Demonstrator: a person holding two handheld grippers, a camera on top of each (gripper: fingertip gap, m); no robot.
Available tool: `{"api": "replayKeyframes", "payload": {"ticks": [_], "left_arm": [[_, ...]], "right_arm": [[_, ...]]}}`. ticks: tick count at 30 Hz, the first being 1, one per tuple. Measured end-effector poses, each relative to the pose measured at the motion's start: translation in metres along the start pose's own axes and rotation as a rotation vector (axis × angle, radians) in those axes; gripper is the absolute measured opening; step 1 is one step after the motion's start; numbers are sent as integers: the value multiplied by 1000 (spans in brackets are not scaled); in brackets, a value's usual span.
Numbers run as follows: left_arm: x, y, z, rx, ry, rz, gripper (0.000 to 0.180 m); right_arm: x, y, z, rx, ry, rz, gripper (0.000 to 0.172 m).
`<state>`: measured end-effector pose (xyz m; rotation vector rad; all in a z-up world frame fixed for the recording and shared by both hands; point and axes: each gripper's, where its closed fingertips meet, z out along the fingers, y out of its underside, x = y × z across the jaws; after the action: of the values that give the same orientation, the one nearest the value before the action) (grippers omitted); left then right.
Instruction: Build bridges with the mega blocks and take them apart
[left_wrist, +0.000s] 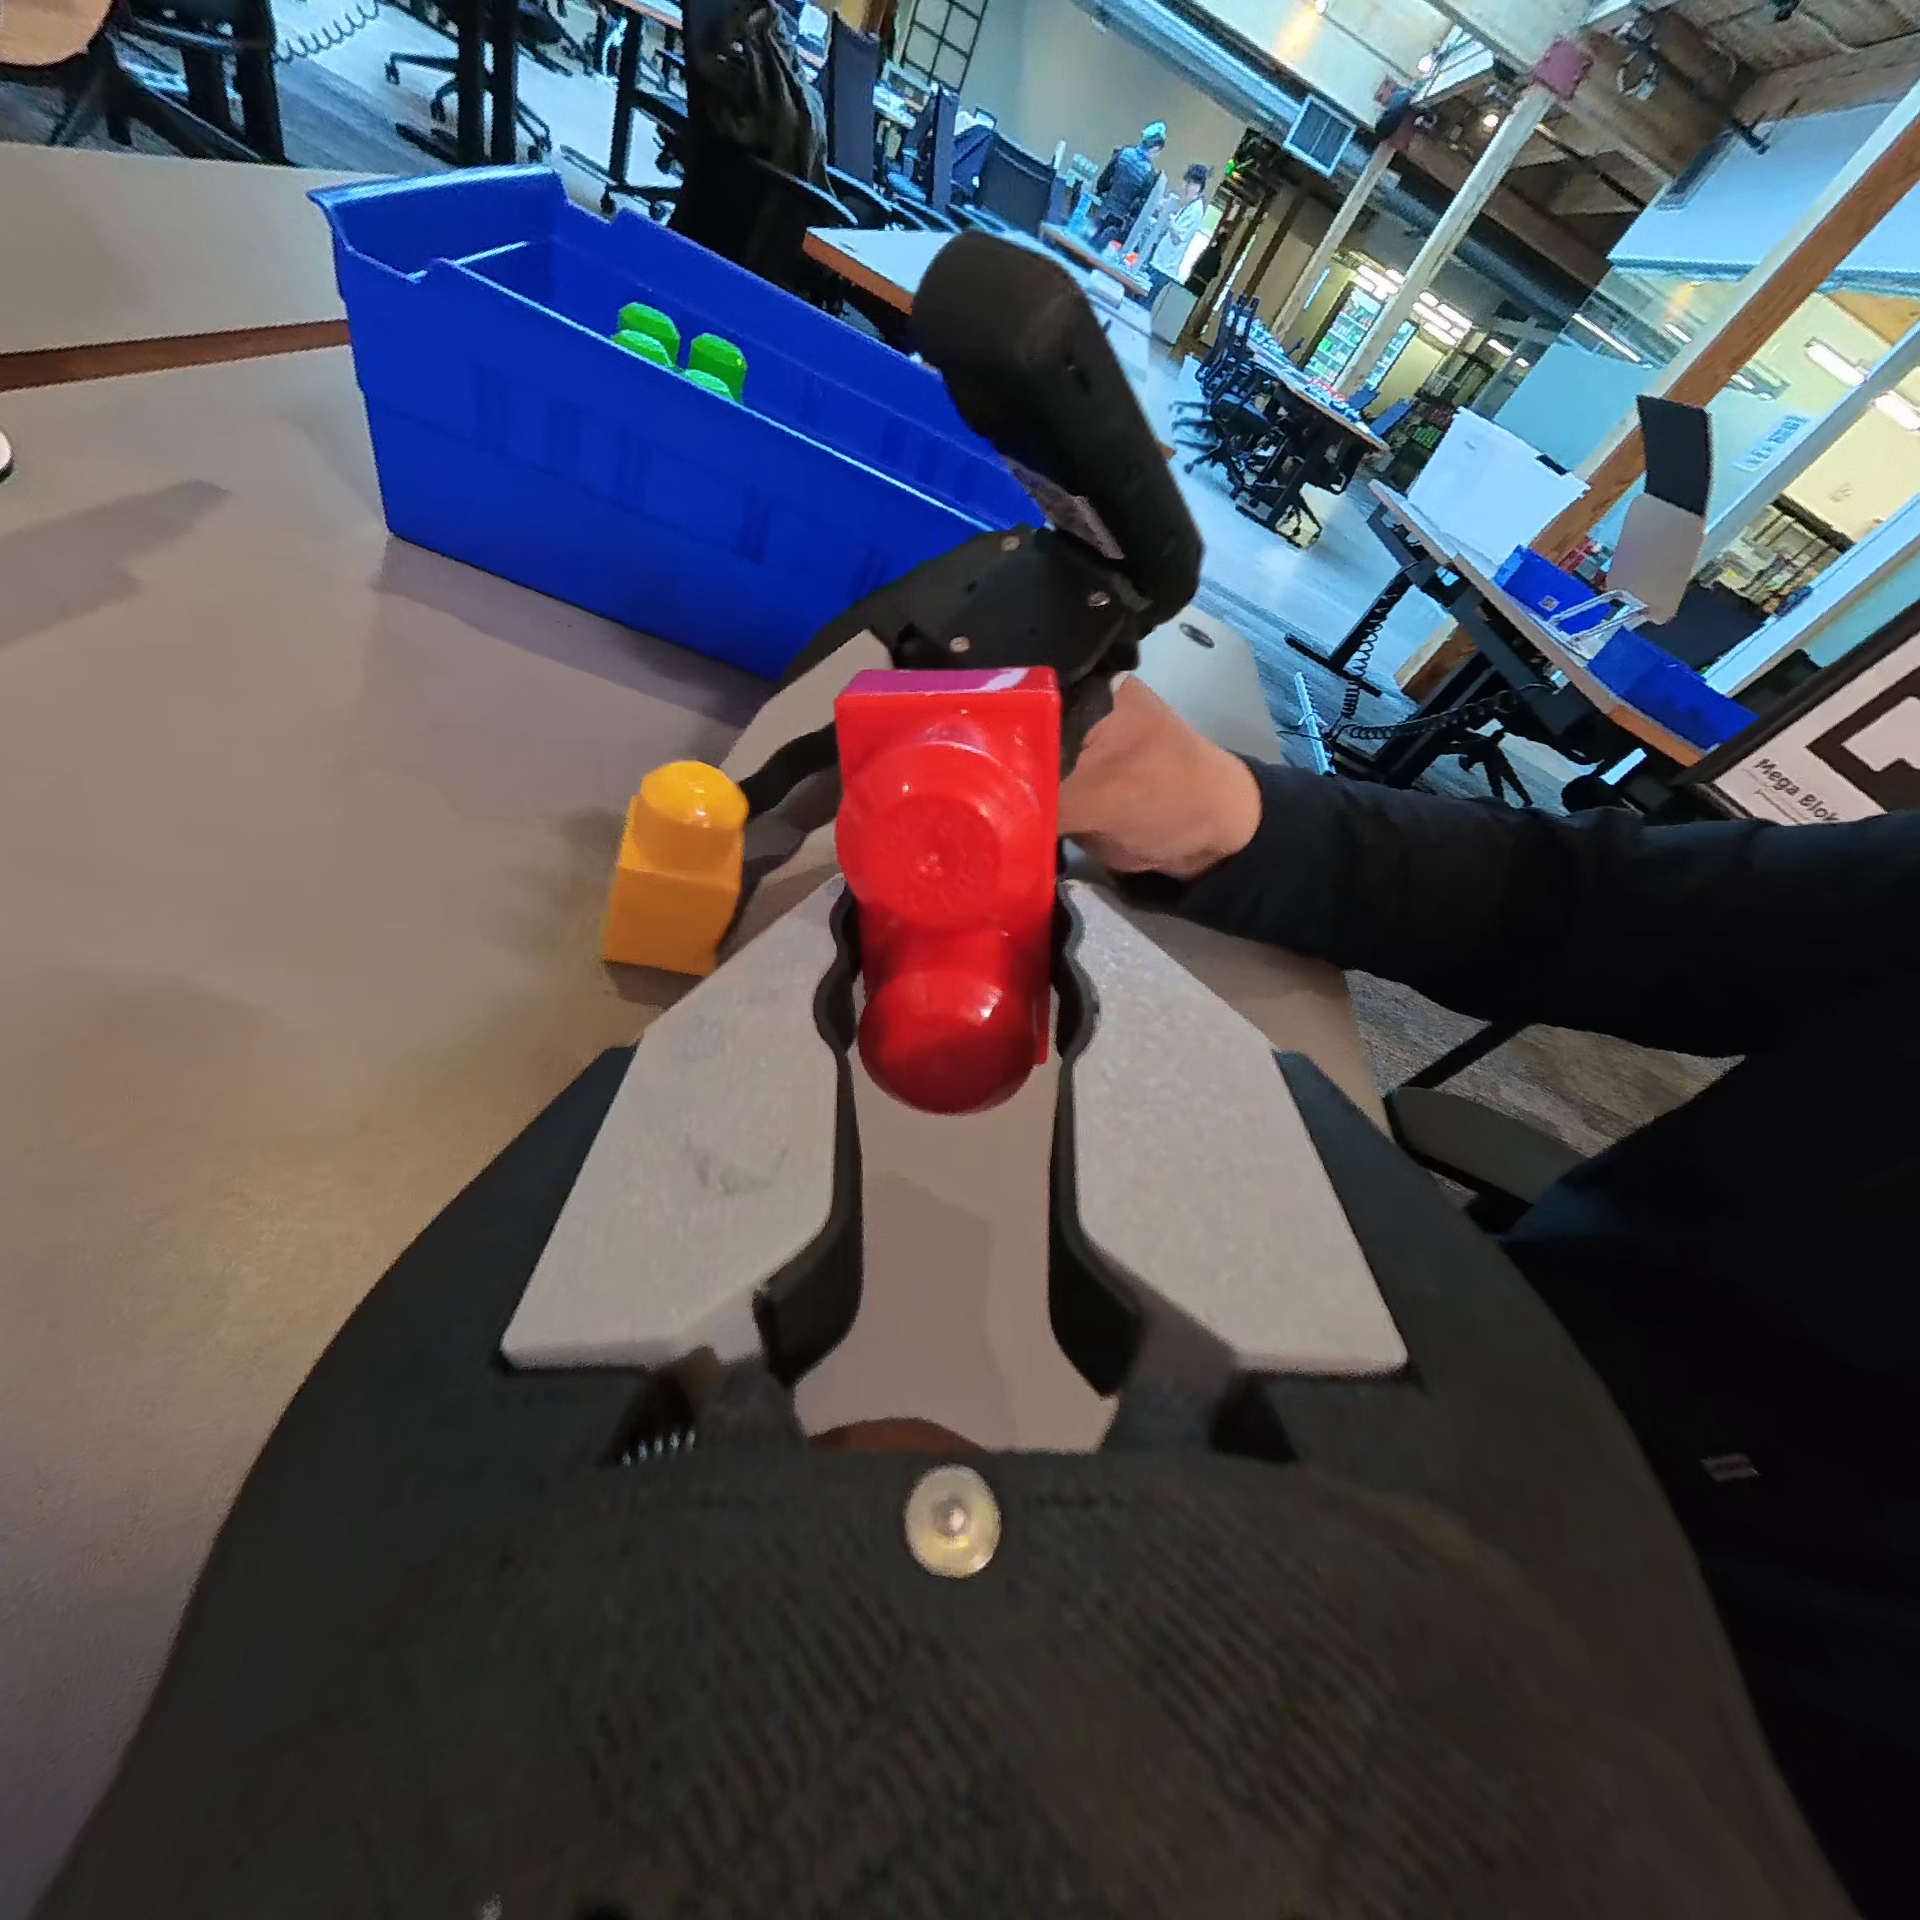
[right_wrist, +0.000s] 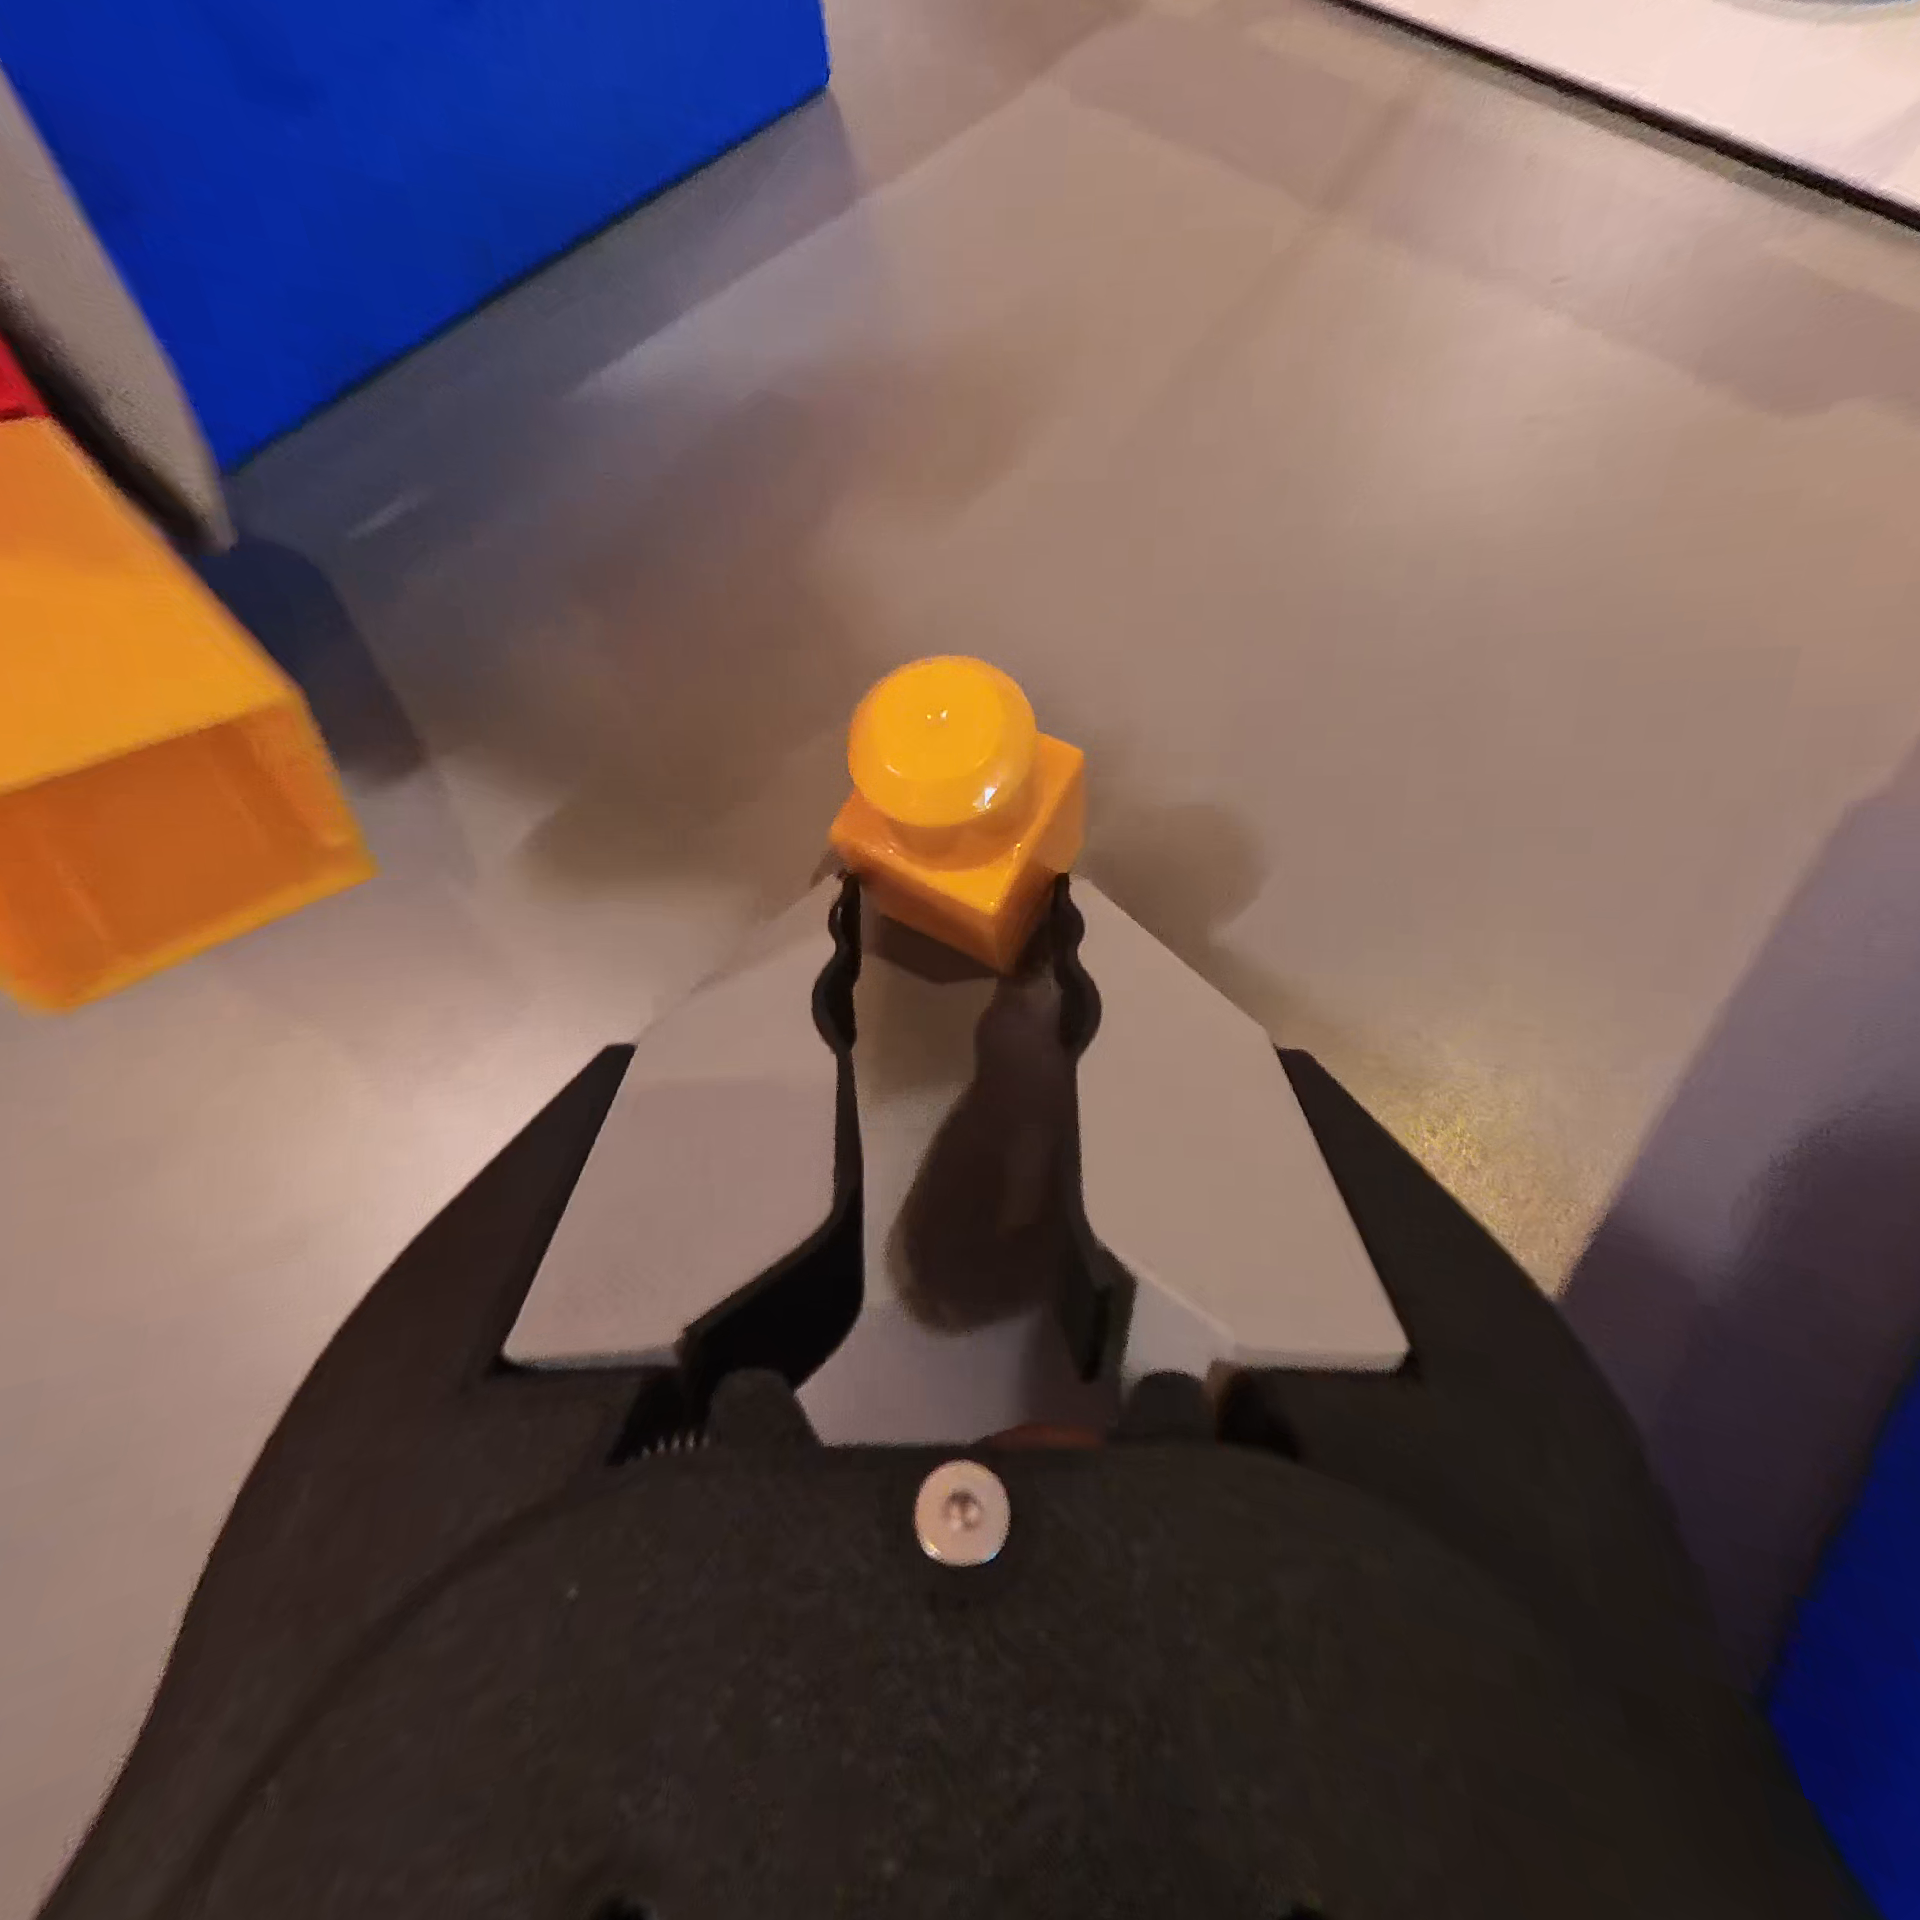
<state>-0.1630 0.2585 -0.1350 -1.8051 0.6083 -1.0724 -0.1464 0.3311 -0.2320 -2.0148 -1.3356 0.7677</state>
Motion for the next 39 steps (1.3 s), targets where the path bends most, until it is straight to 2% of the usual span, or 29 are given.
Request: {"api": "replayKeyframes", "payload": {"ticks": [3, 7, 11, 15, 18, 21, 24, 26, 27, 30, 34, 39], "left_arm": [[-6, 4, 0, -19, -25, -10, 34], [-6, 13, 4, -66, -18, -15, 34], [-5, 14, 3, -82, -15, -4, 34], [-1, 13, 2, -73, -2, 10, 34], [-4, 14, 3, -72, -1, -1, 34], [-5, 13, 3, -61, 4, -10, 34], [-4, 10, 2, -47, 6, -5, 34], [-2, 8, 1, -37, 18, -7, 34], [-1, 8, 1, -32, 24, -10, 34], [2, 6, -1, -20, 46, -13, 34], [7, 7, -2, -22, 78, 2, 34], [21, 8, -1, -35, 146, 25, 34]], "right_arm": [[-12, 5, -16, -55, -55, -79, 33], [-23, 18, -41, -210, -140, -127, 32], [-7, 21, -47, -345, -36, -174, 31], [-7, 22, -42, -375, -12, -197, 31], [-7, 24, -37, -320, 10, -191, 32], [0, 22, -33, -225, 56, -170, 43], [1, 18, -28, -142, 49, -125, 46], [2, 16, -23, -107, 46, -123, 42], [2, 14, -22, -94, 44, -134, 33], [-8, 14, -22, -69, -26, -132, 33], [-20, -3, -44, 41, -109, -119, 33], [-52, -32, -91, 205, -256, -249, 32]]}}
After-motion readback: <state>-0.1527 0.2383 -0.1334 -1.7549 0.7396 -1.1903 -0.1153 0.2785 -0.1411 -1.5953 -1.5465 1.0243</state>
